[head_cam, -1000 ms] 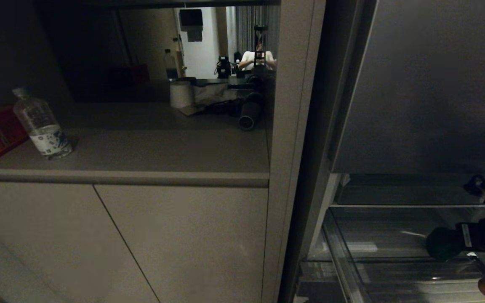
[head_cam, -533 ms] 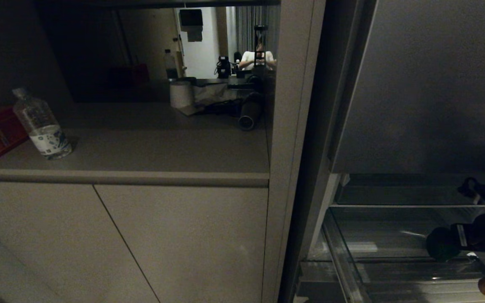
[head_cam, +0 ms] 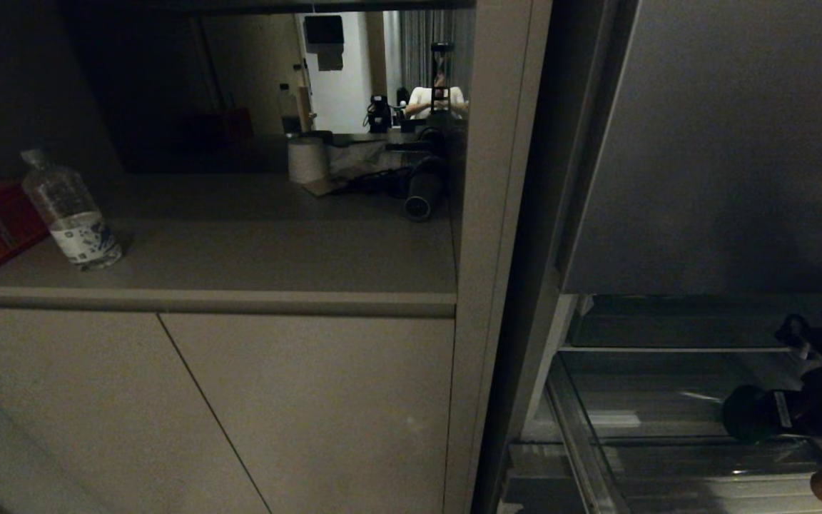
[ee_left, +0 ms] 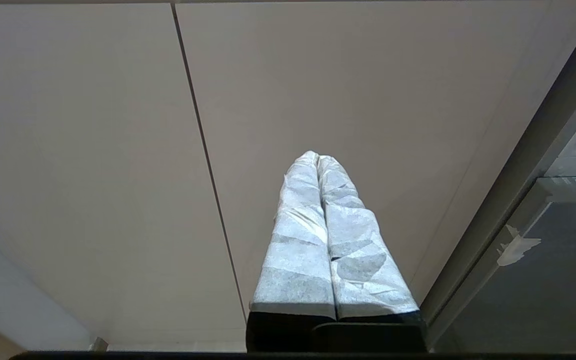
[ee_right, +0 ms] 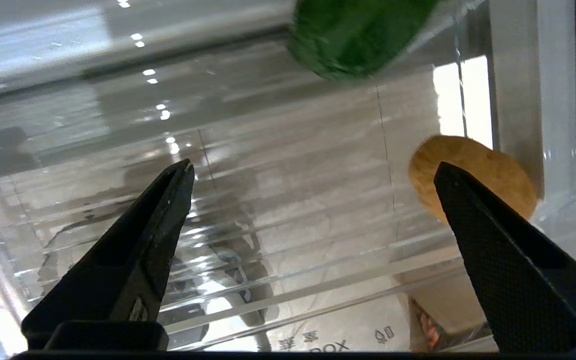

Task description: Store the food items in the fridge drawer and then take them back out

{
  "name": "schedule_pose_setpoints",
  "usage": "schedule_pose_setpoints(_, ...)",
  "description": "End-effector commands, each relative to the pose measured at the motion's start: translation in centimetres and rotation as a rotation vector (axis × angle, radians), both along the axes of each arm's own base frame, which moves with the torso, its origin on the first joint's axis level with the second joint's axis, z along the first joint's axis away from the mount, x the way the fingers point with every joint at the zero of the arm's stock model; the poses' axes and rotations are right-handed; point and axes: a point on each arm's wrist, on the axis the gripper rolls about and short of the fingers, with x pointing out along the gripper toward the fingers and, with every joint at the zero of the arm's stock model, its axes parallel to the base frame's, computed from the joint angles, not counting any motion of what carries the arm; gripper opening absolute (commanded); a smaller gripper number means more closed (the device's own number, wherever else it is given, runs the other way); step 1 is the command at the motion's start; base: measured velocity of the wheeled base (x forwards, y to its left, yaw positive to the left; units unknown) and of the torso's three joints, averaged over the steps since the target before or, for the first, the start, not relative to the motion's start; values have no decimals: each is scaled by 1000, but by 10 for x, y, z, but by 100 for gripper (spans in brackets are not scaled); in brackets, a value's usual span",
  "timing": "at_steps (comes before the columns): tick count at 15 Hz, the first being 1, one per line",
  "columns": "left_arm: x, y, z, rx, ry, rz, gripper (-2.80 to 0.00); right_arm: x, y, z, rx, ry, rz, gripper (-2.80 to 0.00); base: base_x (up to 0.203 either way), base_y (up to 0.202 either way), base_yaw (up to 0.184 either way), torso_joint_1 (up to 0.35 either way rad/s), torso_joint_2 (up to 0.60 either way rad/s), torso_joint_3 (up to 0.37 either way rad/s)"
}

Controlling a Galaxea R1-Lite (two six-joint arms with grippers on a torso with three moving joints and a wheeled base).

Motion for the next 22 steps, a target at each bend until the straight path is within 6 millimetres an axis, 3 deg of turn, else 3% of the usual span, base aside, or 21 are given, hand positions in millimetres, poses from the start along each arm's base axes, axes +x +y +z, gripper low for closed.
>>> schedule_pose_setpoints(1,0,0,0,0,0,0,-280,1,-7,-7,6,26,-19,0,0,0,0,0,0,0)
schedule_pose_setpoints(7,0,0,0,0,1,0,-280,6,-21,-26,24,85,-45,0,0,0,0,0,0,0)
schedule_pose_setpoints(13,0,0,0,0,1,0,-280,24,-34,-29,17,71,-56,0,0,0,0,0,0,0)
schedule_pose_setpoints(18,0,0,0,0,1,-1,-280,41,-40,-36,66,47,-9,0,0,0,0,0,0,0)
schedule_pose_setpoints(22,0,0,0,0,1,0,-280,42,-44,-41,107,11,61,0,0,0,0,0,0,0)
